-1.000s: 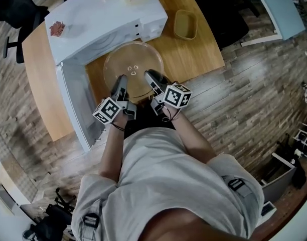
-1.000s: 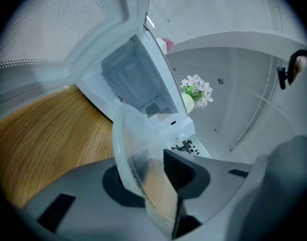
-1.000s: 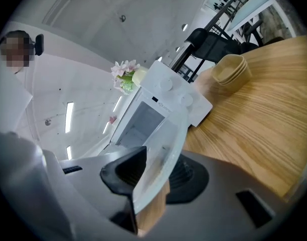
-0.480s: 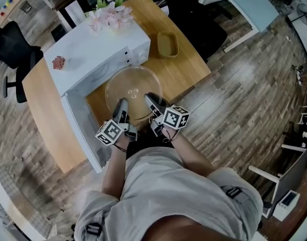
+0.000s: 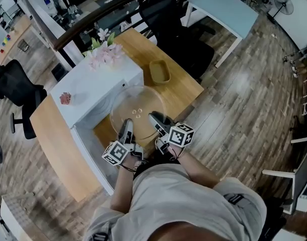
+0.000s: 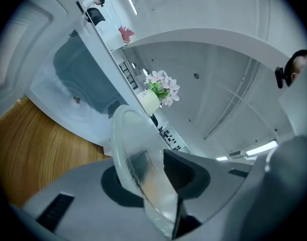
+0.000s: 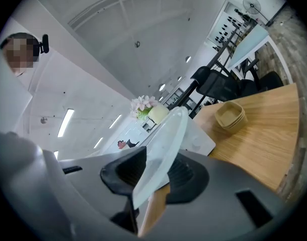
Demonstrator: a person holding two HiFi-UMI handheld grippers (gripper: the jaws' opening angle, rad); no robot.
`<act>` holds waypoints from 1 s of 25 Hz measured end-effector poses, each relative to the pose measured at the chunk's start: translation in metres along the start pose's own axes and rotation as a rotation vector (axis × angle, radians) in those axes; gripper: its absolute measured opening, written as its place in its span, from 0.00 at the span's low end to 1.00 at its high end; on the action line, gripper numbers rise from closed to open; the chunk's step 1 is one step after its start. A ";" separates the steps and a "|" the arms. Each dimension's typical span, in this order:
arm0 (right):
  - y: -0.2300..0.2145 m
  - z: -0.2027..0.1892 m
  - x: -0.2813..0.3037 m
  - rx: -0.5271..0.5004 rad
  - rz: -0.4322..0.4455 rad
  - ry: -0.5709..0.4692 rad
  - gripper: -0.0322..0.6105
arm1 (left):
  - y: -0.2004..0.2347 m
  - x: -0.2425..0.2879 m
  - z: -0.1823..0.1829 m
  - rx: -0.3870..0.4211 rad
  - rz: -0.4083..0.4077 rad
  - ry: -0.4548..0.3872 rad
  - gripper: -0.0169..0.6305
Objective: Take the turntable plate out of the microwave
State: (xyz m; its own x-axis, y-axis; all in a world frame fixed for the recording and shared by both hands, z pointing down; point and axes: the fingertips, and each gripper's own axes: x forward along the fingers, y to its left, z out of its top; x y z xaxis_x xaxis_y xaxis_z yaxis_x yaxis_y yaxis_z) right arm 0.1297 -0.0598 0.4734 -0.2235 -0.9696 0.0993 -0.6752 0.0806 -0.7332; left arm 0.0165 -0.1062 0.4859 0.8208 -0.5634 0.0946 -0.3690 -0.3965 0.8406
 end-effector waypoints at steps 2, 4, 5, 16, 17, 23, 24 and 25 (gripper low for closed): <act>0.006 0.008 0.000 -0.012 0.010 -0.015 0.24 | -0.010 0.002 0.005 0.010 -0.020 -0.001 0.21; 0.011 0.016 -0.001 -0.020 0.020 -0.023 0.24 | -0.019 0.003 0.010 0.031 -0.030 -0.002 0.21; 0.013 0.020 -0.002 -0.022 0.022 -0.027 0.24 | -0.024 0.005 0.013 0.043 -0.034 -0.001 0.21; 0.039 0.070 0.001 -0.081 0.064 -0.095 0.24 | -0.067 0.024 0.045 0.106 -0.099 -0.036 0.21; 0.041 0.075 0.001 -0.086 0.071 -0.101 0.24 | -0.072 0.026 0.048 0.115 -0.105 -0.041 0.21; 0.055 0.092 0.002 -0.106 0.105 -0.135 0.24 | -0.091 0.028 0.061 0.149 -0.140 -0.065 0.21; 0.057 0.093 0.002 -0.108 0.109 -0.138 0.24 | -0.093 0.028 0.062 0.151 -0.143 -0.068 0.21; 0.058 0.094 0.002 -0.110 0.111 -0.139 0.24 | -0.094 0.028 0.063 0.153 -0.144 -0.071 0.21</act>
State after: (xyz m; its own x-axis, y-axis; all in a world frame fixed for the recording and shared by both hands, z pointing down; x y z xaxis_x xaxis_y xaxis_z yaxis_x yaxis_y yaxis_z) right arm 0.1565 -0.0786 0.3681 -0.2071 -0.9753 -0.0774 -0.7262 0.2063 -0.6558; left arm 0.0463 -0.1303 0.3755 0.8390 -0.5404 -0.0635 -0.3161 -0.5791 0.7515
